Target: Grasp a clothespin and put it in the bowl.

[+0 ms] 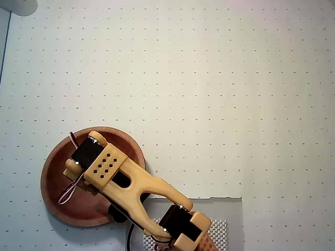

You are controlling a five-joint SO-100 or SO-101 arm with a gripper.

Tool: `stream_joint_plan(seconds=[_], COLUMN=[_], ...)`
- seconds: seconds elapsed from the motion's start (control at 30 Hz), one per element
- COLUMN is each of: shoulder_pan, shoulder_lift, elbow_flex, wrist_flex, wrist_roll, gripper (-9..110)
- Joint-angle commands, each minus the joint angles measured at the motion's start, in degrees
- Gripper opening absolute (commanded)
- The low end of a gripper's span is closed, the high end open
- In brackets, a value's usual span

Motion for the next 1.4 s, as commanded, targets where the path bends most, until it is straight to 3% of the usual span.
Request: stream_joint_plan(seconds=[0.0, 1.23, 1.37], shoulder_pan=[-2.7, 0.6, 0.6], shoulder_lift=[-0.1, -16.3, -16.9], elbow_flex=[-0.8, -0.9, -0.9], wrist_flex=[-1.6, -7.3, -7.3], wrist_roll=[0.5, -0.2, -0.4], gripper=[-3, -2, 4])
